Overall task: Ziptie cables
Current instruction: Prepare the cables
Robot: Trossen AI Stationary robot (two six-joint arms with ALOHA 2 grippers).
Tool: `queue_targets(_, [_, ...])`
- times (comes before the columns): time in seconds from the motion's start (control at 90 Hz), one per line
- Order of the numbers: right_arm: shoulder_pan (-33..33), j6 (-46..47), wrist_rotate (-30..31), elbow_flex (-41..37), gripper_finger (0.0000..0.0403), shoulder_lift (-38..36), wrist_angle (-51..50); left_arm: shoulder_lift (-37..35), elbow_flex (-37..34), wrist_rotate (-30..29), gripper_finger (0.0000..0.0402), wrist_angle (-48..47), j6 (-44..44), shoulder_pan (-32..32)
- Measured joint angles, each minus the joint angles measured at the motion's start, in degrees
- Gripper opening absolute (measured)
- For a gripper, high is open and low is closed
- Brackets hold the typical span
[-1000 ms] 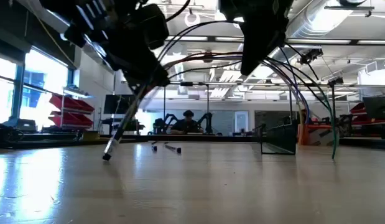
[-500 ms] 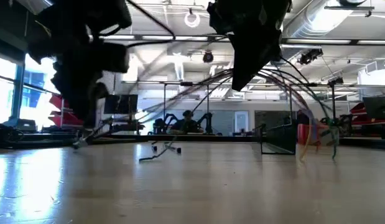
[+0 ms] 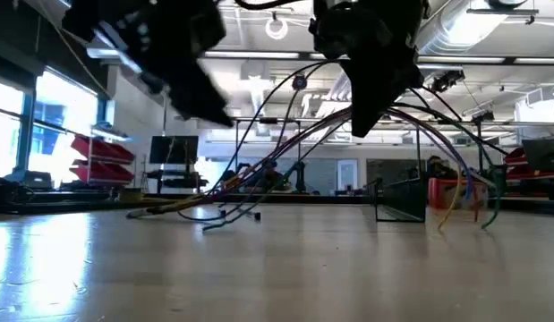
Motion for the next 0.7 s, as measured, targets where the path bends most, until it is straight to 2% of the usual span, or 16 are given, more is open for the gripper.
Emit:
queue_targets(0.1, [-0.40,-0.04,0.84,0.00,0.0000,-0.44,-0.27,2.57,0.00,-3.17,0.0209,10.21,3.16,-0.86])
queue_targets(0.189, [-1.07,-0.04,1.00,0.00,0.0000,-0.80,-0.88,3.73,0.01,-5.72,0.0209,14.89,3.47,-2.26])
queue_targets(0.267, [-1.61,-0.05,1.01,0.00,0.0000,-1.20,-1.18,3.78,0.04,-10.82,0.0209,14.73,4.78,-4.16])
queue_targets(0.389, [-2.29,-0.57,0.73,0.02,0.0000,-1.84,-1.40,4.26,0.04,-22.63,0.0209,14.34,7.24,-6.86])
queue_targets(0.444, [-2.38,-1.28,-0.34,0.02,0.0000,-1.91,-1.48,4.42,0.04,-25.61,0.0209,13.89,7.33,-7.50])
queue_targets(0.556, [-1.53,-6.46,-4.42,-0.06,0.0000,-1.70,-0.95,4.39,0.04,-25.85,0.0209,8.96,2.68,-7.63])
queue_targets(0.7, [0.68,-14.99,-12.15,-5.28,0.0000,-1.05,5.29,4.39,0.04,-23.04,0.0205,-4.48,-8.13,-7.06])
